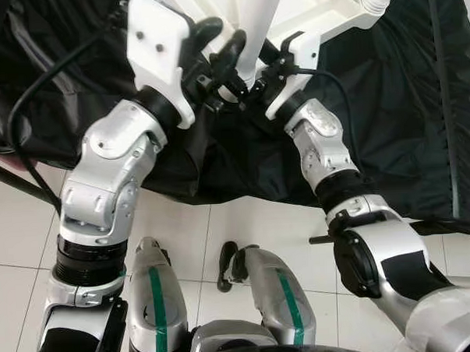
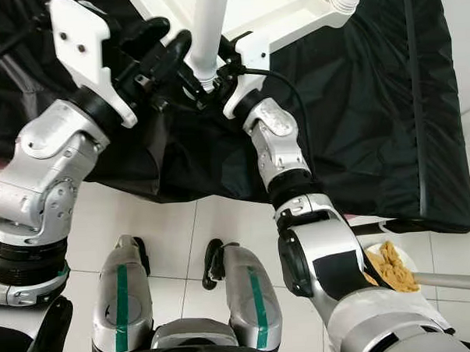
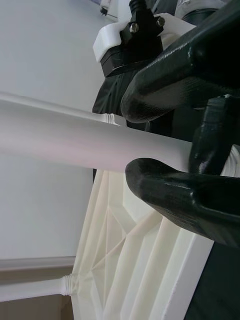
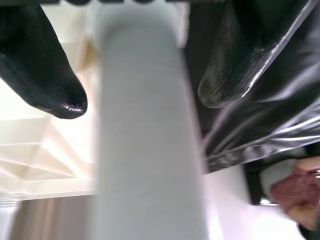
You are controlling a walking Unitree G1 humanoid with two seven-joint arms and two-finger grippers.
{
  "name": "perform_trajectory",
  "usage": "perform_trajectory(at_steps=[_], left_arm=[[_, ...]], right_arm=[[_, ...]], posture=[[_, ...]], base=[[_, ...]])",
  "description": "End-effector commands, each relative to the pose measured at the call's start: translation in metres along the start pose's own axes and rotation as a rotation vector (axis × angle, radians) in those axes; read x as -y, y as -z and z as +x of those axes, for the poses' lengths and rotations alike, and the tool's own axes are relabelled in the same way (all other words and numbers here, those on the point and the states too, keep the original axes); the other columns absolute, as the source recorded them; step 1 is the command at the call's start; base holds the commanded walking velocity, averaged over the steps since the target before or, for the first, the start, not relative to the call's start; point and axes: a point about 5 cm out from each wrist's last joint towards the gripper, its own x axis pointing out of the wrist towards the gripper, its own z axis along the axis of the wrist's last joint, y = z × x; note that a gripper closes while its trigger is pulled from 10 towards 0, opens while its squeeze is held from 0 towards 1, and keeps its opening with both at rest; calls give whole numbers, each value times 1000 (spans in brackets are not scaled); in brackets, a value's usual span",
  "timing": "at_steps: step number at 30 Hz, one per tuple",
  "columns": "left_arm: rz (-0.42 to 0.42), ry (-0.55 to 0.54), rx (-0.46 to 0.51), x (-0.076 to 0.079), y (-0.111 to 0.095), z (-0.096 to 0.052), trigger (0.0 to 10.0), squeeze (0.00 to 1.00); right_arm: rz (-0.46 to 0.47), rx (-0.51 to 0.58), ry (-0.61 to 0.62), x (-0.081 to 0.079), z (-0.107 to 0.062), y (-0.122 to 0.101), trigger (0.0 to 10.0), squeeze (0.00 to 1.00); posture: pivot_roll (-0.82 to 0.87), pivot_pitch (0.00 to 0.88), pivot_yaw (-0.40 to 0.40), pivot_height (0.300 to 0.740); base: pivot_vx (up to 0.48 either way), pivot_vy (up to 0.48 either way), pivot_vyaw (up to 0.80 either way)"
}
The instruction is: Building children table
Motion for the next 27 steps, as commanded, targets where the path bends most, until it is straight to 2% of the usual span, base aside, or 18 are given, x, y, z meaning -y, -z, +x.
perform_trajectory(at_steps=[1, 3, 4, 6, 7, 8, 10, 13, 15, 20, 21, 23, 27], left_arm=[[-6, 181, 4, 13, 1, 1, 10000, 0], [-11, 190, 6, 14, 1, 2, 10000, 0], [-13, 204, 6, 15, 1, 2, 10000, 0], [-13, 204, 6, 15, 1, 2, 10000, 0], [-13, 216, 7, 16, 1, 3, 10000, 0], [-13, 216, 7, 16, 1, 3, 10000, 0], [-13, 238, 5, 19, 1, 1, 10000, 0], [8, 229, -10, 18, 4, 2, 10000, 0], [30, 185, -29, 14, 7, 5, 10000, 0], [19, 119, -50, 9, 12, 11, 10000, 0], [15, 114, -62, 8, 14, 12, 10000, 1000], [12, 112, -70, 8, 16, 13, 10000, 1000], [47, 153, -58, 11, 9, 11, 10000, 1000]], right_arm=[[-14, -9, 34, 6, -7, 2, 10000, 0], [2, -11, 41, 1, -6, 5, 10000, 0], [21, -9, 15, -8, -3, 8, 10000, 0], [21, -9, 15, -8, -3, 8, 10000, 0], [59, -4, -38, -22, 3, 11, 10000, 0], [59, -4, -38, -22, 3, 11, 10000, 0], [122, 16, -134, -41, 9, 9, 10000, 0], [111, 6, -134, -38, 8, 9, 10000, 0], [97, 7, -96, -26, 3, 6, 10000, 0], [76, 11, -49, -13, -4, 2, 10000, 0], [62, 12, -36, -10, -7, 1, 10000, 0], [53, 13, -27, -7, -10, 0, 10000, 0], [56, 26, 41, 8, -23, -4, 10000, 0]], posture=[[156, 90, -159, 740], [153, 85, -159, 740], [155, 79, -158, 740], [155, 79, -158, 740], [160, 73, -159, 740], [160, 73, -159, 740], [166, 69, -164, 740], [166, 66, -165, 740], [164, 62, -163, 740], [151, 55, -154, 740], [145, 55, -148, 740], [144, 54, -147, 740], [134, 58, -136, 740]], base=[[0, 0, 0], [0, 0, 0], [0, 0, 0], [0, 0, 0], [0, 0, 0], [0, 0, 0], [0, 0, 0], [0, 0, 0], [0, 0, 0], [0, 0, 0], [0, 0, 0], [0, 0, 0], [0, 0, 0]])
